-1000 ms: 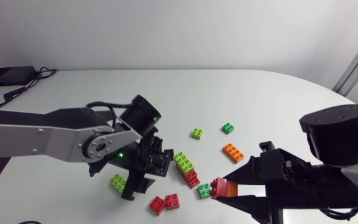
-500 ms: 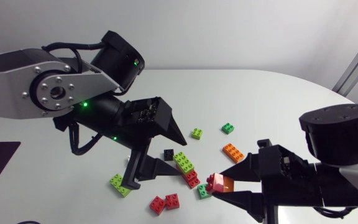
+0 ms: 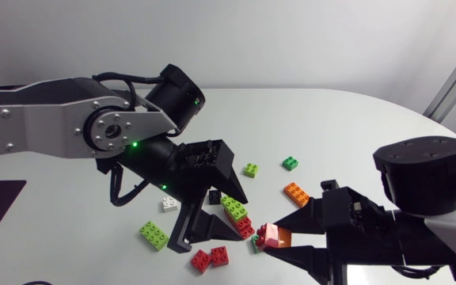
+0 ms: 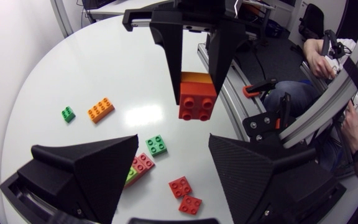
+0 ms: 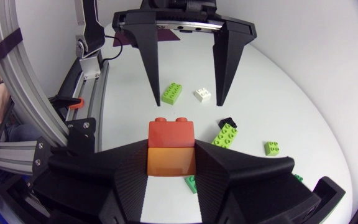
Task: Separate the duplo bricks
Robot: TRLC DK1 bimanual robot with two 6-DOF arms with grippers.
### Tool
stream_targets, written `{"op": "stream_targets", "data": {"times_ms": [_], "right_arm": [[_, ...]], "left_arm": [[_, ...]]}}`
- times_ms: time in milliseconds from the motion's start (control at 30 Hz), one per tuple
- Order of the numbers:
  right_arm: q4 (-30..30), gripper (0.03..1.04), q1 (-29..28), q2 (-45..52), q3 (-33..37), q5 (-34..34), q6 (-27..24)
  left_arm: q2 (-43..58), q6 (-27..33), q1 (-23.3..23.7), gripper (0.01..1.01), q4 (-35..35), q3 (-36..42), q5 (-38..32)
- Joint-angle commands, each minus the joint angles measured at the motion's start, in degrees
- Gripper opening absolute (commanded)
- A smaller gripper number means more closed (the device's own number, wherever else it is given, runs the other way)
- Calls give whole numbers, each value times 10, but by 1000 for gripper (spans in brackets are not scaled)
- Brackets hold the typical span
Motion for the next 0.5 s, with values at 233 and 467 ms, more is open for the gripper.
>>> {"op": "stream_targets", "data": {"times_ms": [233,467], "right_arm": [[26,285,0,19,-6,-5,26],[26,285,1,20,-2,-5,26]], "left_arm": [[10,-41,-4,784,-2,22,42],[8,-52,-14,784,-2,20,59]]}}
